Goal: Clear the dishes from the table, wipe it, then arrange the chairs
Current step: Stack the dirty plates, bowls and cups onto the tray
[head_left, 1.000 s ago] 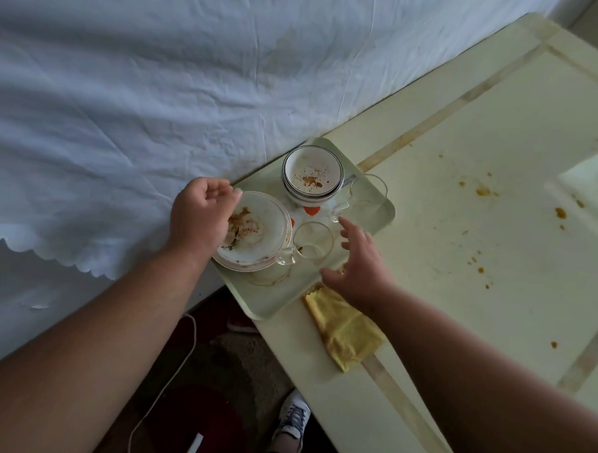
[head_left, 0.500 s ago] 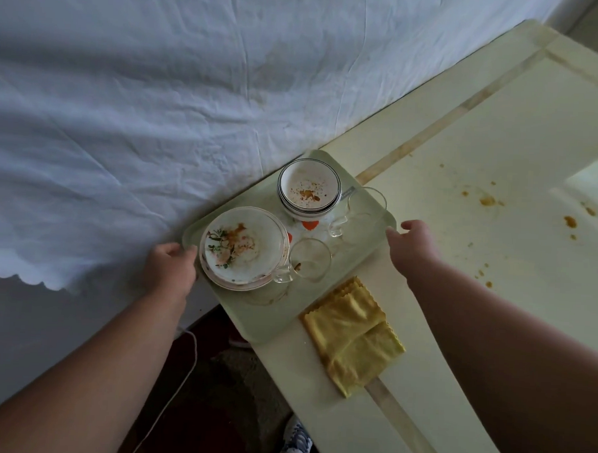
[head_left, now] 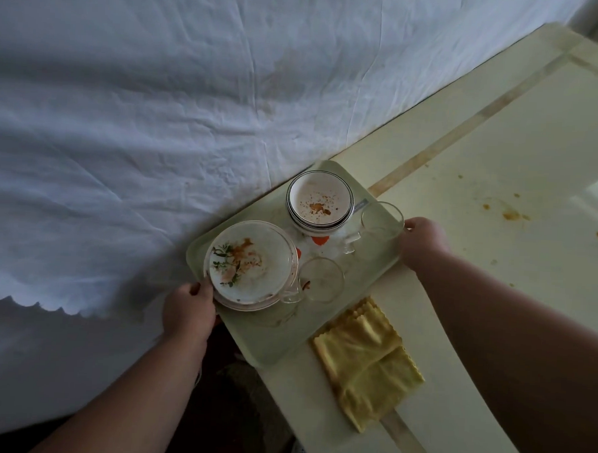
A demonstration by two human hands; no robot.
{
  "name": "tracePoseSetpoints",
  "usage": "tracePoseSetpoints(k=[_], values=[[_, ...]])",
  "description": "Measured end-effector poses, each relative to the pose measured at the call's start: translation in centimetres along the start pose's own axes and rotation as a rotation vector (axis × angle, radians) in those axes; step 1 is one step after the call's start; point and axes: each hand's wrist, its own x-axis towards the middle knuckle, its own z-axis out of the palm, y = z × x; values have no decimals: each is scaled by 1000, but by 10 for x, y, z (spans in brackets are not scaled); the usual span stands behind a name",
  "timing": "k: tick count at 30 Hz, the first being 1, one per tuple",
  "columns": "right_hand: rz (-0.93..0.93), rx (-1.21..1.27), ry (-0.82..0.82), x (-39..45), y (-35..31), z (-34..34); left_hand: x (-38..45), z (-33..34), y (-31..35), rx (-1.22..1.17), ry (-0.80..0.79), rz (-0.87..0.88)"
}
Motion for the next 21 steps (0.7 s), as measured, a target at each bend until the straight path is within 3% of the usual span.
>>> tracePoseSetpoints(k=[5,14,18,21], values=[[-24,-119,0,3,-3,-1,-10,0,-4,-180,-22,-43],[28,-125,-8,-22,26,-2,-18,-10,-11,-203,-76,-34],[66,-82,-38,-43,51,-2,-26,-11,-29,-131,-205,-86],[96,-91,-48,-64,67,-2,-36,-7,-40,-25,-256,-24]])
